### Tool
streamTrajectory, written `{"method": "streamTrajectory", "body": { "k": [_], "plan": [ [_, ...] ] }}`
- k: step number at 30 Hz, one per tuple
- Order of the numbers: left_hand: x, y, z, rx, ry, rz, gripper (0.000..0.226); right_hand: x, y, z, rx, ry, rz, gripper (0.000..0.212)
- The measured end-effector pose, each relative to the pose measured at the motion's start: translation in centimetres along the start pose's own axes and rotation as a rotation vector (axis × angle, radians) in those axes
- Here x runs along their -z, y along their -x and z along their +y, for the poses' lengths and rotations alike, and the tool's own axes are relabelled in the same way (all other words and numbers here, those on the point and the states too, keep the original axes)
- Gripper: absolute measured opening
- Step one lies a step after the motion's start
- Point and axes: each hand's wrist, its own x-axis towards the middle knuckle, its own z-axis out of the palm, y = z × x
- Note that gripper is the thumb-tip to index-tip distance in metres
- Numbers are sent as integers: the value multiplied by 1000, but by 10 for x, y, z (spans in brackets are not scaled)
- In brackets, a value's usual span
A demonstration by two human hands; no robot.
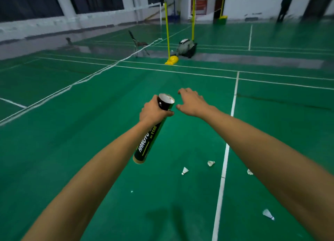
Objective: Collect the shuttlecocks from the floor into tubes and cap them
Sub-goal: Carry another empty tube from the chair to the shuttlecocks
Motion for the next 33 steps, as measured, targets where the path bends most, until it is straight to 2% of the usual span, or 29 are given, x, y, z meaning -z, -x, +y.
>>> {"method": "streamTrajectory", "body": {
  "k": [4, 10, 21, 29, 33],
  "plan": [
    [1, -71, -10, -42, 28, -38, 68, -5, -52, -7, -14, 63, 1, 66],
    [-27, -171, -16, -99, 47, -125, 70, -11, -145, 19, -104, 85, 19, 64],
    [-110, -395, 24, -263, -8, -256, 70, -8, -340, 138, -335, 13, 101, 65],
    [-208, -476, 59, -410, 1, -446, 69, -34, -362, 232, -644, -11, 92, 63],
    [-258, -500, 72, -504, 21, -596, 68, -55, -358, 266, -842, -6, 111, 62]
  ]
}}
